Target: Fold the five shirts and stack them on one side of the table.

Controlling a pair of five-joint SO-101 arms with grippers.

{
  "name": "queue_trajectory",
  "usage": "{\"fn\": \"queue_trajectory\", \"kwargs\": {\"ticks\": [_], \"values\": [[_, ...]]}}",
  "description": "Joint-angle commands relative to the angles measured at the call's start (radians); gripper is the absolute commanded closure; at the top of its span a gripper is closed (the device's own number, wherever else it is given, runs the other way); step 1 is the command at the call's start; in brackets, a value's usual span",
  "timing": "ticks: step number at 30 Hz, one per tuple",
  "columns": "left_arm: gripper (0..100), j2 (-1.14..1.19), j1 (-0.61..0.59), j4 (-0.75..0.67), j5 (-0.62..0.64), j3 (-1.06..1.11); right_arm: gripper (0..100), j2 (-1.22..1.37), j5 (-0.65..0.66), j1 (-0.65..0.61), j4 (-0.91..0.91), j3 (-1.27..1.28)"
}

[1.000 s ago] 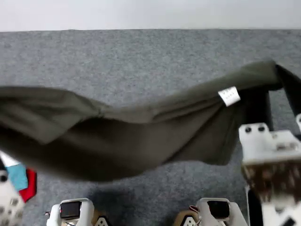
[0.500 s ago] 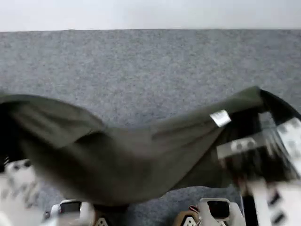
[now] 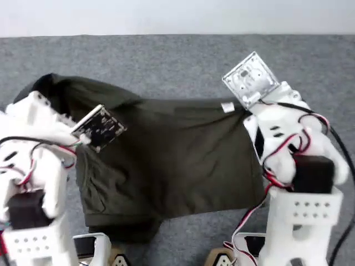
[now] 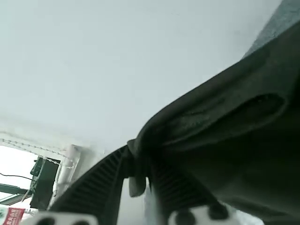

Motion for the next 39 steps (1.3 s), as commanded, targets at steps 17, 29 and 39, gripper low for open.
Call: {"fn": "queue_trajectory", "kwargs": {"ticks": [17,29,39], "values": [[100,0.601,-0.002,-0.640,-0.118,-0.016,98.9,0.223,0.015,0.024,-0.641,0.181],[100,1.051,0.041,-0.635,-0.048,-0.598,98.9,0.458,0.011,0.111,-0.638,-0.075],[100,1.180,0.106,-0.635,-0.051,-0.748,98.9,0.478,0.014,0.130,-0.633,-0.081]]}}
